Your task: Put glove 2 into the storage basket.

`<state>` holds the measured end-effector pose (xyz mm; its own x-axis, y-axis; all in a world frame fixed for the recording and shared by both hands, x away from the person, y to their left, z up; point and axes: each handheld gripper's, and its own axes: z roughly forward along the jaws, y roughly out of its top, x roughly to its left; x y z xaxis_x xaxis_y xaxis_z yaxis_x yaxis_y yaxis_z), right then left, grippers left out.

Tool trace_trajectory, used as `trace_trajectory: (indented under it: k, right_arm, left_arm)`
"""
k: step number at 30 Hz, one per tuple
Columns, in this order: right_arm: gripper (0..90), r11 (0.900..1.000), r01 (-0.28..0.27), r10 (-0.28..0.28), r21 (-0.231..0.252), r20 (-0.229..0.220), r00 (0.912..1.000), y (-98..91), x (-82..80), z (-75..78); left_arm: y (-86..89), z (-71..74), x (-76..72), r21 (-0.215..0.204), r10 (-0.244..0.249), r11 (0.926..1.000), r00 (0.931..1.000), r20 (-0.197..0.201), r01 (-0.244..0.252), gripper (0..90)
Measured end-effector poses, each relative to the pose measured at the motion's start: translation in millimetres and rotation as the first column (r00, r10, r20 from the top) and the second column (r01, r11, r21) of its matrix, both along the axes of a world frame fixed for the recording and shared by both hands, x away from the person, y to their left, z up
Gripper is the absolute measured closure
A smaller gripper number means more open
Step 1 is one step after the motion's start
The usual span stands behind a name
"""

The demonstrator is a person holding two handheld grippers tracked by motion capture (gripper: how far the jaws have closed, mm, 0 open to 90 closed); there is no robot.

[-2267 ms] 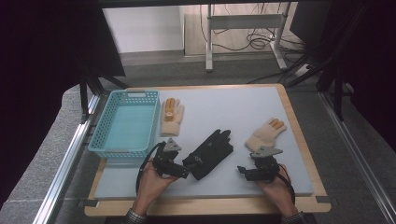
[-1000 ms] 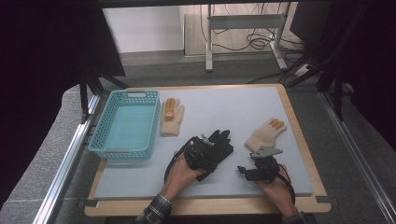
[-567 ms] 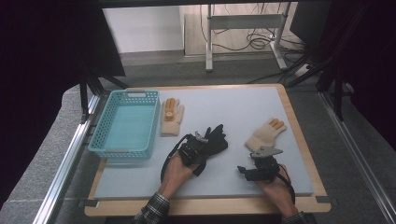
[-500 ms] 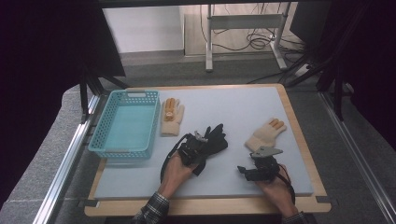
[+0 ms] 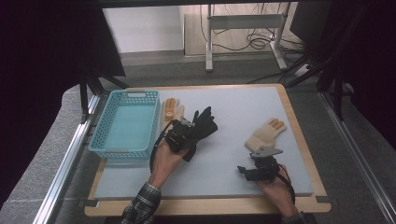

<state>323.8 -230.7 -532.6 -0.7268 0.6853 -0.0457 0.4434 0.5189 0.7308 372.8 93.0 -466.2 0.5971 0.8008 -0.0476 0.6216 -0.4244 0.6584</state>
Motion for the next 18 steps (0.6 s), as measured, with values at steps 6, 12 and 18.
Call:
trace_trajectory:
  k: [6, 12, 18]
  right_arm:
    - [24.0, 1.0, -0.001, 0.001, 0.0, 0.001, 1.0, 0.0, 0.1, 0.0]
    - [24.0, 1.0, -0.001, 0.001, 0.0, 0.002, 1.0, -0.1, 0.2, 0.0]
    - [23.9, 1.0, -0.001, 0.001, 0.0, 0.001, 1.0, -0.1, 0.2, 0.0]
  left_arm:
    - [24.0, 22.7, 8.7, 0.02, 0.069, 0.9974, 0.9971, 0.031, -0.07, 62.6]
    - [54.3, 38.1, 16.1, 0.018, 0.143, 0.9894, 0.9885, 0.049, -0.144, 62.2]
    - [91.6, 44.5, 22.1, 0.034, 0.234, 0.971, 0.9699, 0.068, -0.237, 62.1]
